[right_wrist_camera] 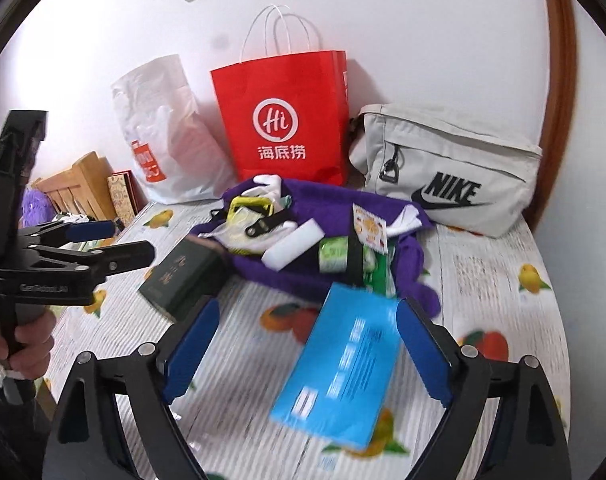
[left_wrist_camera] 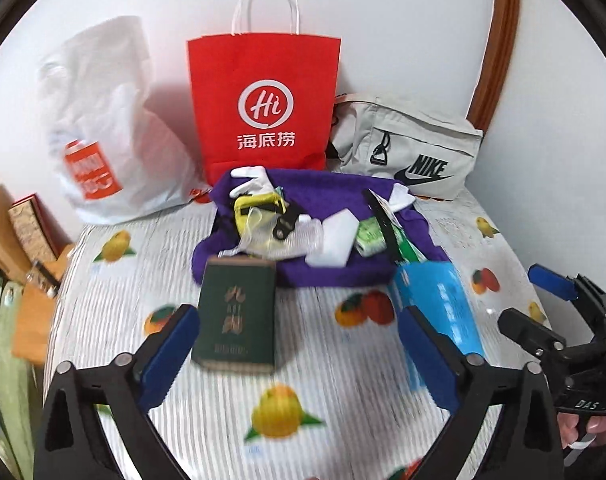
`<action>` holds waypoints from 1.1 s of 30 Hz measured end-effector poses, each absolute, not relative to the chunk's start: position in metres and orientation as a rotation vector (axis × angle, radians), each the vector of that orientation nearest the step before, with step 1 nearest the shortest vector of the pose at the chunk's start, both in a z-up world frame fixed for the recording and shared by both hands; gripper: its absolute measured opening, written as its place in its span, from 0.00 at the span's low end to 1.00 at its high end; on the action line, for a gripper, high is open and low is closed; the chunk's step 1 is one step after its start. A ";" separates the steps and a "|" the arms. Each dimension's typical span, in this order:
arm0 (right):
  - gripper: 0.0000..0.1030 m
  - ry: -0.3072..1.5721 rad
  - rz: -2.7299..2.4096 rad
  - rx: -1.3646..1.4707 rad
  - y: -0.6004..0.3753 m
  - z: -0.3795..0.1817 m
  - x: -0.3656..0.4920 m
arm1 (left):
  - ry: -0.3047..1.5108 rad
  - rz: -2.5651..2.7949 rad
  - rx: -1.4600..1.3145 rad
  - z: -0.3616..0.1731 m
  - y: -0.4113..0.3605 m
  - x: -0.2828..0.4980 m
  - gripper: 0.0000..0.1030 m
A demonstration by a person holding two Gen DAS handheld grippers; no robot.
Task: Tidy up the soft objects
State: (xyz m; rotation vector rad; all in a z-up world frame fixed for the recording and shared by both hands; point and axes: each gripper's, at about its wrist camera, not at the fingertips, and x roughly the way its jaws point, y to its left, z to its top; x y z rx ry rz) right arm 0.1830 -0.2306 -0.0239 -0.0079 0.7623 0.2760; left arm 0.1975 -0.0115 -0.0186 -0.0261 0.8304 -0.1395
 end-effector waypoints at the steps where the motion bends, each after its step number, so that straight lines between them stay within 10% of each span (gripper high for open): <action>1: 0.88 0.760 0.272 -0.006 -0.230 -0.023 0.175 | 0.825 -0.138 -0.028 -0.018 -0.011 0.190 1.00; 33: 0.96 0.678 0.138 0.078 -0.250 -0.011 0.009 | 0.697 -0.025 0.006 -0.010 -0.026 0.010 1.00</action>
